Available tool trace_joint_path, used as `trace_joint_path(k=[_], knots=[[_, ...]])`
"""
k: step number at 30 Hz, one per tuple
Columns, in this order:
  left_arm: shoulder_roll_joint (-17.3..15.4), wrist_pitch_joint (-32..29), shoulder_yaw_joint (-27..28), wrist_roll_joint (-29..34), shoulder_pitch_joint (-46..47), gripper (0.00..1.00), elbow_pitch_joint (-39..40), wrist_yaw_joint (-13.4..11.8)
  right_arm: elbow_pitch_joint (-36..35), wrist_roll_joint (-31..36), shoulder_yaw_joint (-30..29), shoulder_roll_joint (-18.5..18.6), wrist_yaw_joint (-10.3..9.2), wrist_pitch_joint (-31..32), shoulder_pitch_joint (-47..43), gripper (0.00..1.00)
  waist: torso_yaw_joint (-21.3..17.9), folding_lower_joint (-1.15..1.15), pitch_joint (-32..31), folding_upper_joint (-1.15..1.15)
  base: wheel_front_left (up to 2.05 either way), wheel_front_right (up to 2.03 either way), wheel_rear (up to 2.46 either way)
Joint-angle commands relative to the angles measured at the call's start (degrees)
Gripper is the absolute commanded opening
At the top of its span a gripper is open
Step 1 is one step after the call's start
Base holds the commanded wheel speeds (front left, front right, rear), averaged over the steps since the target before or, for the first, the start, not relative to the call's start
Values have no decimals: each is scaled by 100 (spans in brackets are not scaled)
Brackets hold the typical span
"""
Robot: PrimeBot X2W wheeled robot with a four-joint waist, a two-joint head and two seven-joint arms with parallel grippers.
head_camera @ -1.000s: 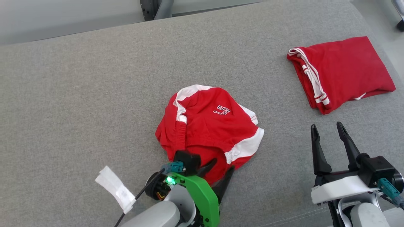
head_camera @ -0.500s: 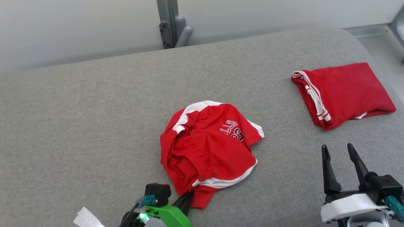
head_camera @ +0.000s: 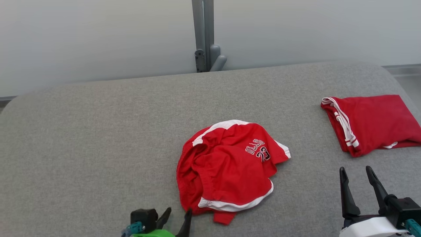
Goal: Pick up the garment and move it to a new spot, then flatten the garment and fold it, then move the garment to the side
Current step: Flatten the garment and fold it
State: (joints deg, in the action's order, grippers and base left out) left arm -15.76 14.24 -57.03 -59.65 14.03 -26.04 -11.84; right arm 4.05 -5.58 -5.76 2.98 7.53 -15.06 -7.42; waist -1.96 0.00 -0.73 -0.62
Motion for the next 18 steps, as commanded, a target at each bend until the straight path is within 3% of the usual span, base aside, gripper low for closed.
trace_joint_path(k=[1,9,13,18], knots=[[-74,60,100,132,-161,100,-16,-45,-23,19,-28,25,-9,-15,-116,100,136,0,-149,62,0,0,0],[-213,92,1526,964,-1110,100,590,-78,-112,14,-179,32,-9,-15,-316,100,255,0,-301,62,0,0,0],[-149,94,2481,1791,-1743,100,1088,91,-145,31,-266,28,-9,-15,-415,100,361,0,-337,62,0,0,0],[54,93,3216,2573,-2183,100,1475,408,-130,30,-301,20,-9,-15,-440,100,450,0,-359,62,0,0,0]])
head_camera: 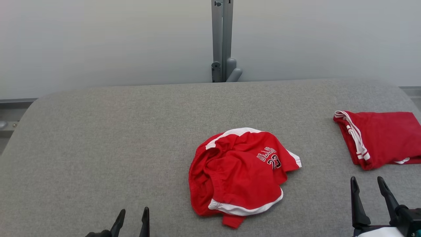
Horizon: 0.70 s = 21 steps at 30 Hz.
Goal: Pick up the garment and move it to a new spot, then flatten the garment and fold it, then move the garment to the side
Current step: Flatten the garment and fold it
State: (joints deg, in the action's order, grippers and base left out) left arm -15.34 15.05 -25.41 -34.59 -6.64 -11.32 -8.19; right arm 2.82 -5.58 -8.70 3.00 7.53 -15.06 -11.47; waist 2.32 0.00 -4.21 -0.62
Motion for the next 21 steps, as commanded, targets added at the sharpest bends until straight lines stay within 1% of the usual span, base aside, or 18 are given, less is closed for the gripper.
trace_joint_path(k=[1,7,12,16,21], knots=[[72,14,179,190,-173,100,44,120,-5,25,-10,15,-9,-15,-39,100,35,0,-13,62,0,0,0],[429,14,835,788,-327,100,204,616,10,27,-19,7,-9,-15,-45,100,92,0,-11,62,0,0,0],[695,15,1250,1253,-339,100,322,1003,70,14,-15,1,-8,-15,-99,100,109,0,-5,62,0,0,0],[896,15,1530,1498,-384,100,346,1208,114,14,10,-1,-8,-15,-118,100,92,0,-10,62,0,0,0],[1038,15,1725,1690,-436,100,303,1375,150,6,43,-3,-9,-15,-96,100,42,0,-16,62,0,0,0]])
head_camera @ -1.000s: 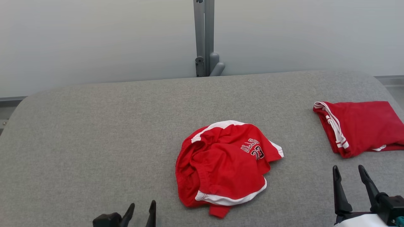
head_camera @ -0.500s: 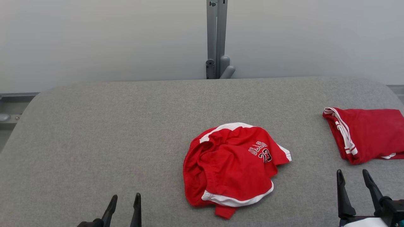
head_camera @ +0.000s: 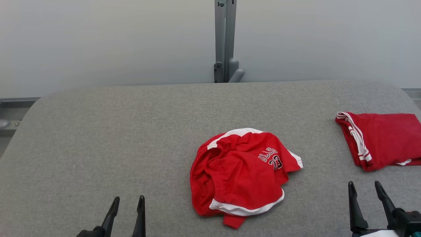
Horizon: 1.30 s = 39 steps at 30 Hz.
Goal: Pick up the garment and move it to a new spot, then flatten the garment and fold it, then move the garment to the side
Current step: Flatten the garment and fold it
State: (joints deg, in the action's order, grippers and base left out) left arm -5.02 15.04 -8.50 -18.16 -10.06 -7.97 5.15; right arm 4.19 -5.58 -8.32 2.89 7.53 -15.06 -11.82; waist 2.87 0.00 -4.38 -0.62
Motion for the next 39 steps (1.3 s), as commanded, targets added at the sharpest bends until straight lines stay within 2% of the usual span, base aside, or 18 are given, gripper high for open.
trace_joint_path(k=[1,12,14,17,20,23,30,35,36,37,38,39], knots=[[23,16,53,79,-93,100,-45,62,16,2,9,7,-9,-15,-56,100,-19,0,2,62,0,0,0],[156,16,114,295,-4,100,-43,191,36,13,33,36,-9,-15,-21,100,-96,0,12,62,0,0,0],[165,15,-146,346,65,100,6,216,33,19,51,77,-9,-15,21,100,-139,0,31,62,0,0,0],[173,15,-850,255,209,100,-74,236,45,27,134,114,-9,-15,106,100,-256,0,78,62,0,0,0],[46,-85,-1545,116,431,100,-406,239,54,33,240,163,-9,-15,214,100,-430,0,143,62,0,0,0],[-5,-246,-2011,-41,730,100,-862,235,59,26,290,160,-8,-15,288,100,-624,0,199,62,0,0,0],[-55,-359,-2169,-155,1319,100,-1868,237,68,-2,272,130,-9,-15,271,100,-1063,0,278,62,0,0,0],[-73,-315,-2130,-112,1589,100,-2441,145,43,-11,208,117,-8,-15,218,100,-1254,0,302,62,0,0,0],[-62,-318,-2140,-148,1624,91,-2526,154,41,-15,207,113,-8,-15,213,100,-1280,0,303,62,0,0,0],[-47,-330,-2138,-204,1652,31,-2585,165,43,-16,205,111,-8,-15,209,100,-1302,0,300,62,0,0,0],[-39,-379,-2162,-235,1680,0,-2638,176,46,-15,210,107,-8,-15,207,100,-1318,0,301,62,0,0,0],[-34,-410,-2198,-275,1694,0,-2649,187,50,-19,208,101,-9,-15,207,100,-1329,0,303,62,0,0,0]])
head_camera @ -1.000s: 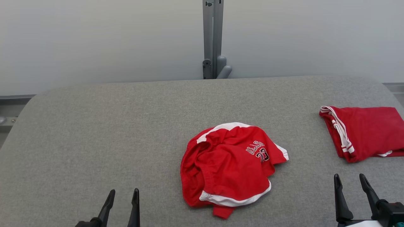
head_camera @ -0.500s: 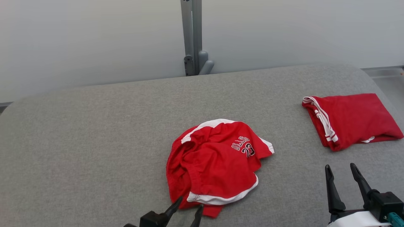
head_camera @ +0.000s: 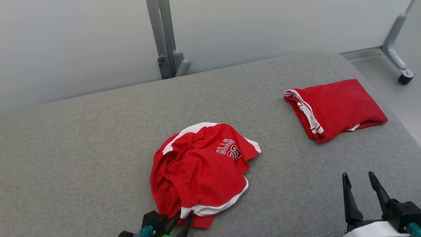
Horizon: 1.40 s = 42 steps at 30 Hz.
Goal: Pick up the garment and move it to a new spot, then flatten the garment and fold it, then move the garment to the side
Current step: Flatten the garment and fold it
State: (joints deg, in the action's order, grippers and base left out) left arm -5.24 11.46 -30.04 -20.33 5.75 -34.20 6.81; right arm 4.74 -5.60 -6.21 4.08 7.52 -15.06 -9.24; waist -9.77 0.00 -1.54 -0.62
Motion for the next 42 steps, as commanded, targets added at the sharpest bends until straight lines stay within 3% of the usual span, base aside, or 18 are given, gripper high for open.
trace_joint_path(k=[1,9,13,17,23,30,35,38,42], knots=[[-7,-97,-64,-119,139,0,-11,26,-3,-20,-7,-23,-7,-15,-50,100,-73,0,21,62,0,0,0],[42,-596,-6,-980,509,0,1170,71,-9,-37,-53,-62,-7,-15,-63,100,-4,0,22,62,0,0,0],[-125,-1279,-111,-1587,1008,0,2474,76,-13,-43,-18,-70,-7,-15,50,100,22,0,22,62,0,0,0],[-196,-2052,-166,-1770,1865,0,3135,76,5,-69,96,-88,-7,-15,176,100,-32,0,4,62,0,0,0],[-108,-2669,59,-1840,3251,0,2968,-31,32,-142,240,-104,-7,-15,373,100,-382,0,-27,62,0,0,0],[-146,-2339,185,-1670,4331,0,2071,18,131,-360,227,-113,-7,-15,315,100,-815,0,-20,62,0,0,0],[-457,-2027,-58,-2011,3534,0,1967,61,167,-409,191,-114,-7,-15,190,100,-864,0,-68,62,0,0,0],[-791,-1771,-200,-2098,2434,0,2058,66,159,-421,151,-113,-7,-15,114,100,-837,0,-89,62,0,0,0],[-1222,-1338,-281,-2084,824,0,2161,-110,182,-361,83,-114,-7,-15,34,100,-625,0,-77,62,0,0,0]])
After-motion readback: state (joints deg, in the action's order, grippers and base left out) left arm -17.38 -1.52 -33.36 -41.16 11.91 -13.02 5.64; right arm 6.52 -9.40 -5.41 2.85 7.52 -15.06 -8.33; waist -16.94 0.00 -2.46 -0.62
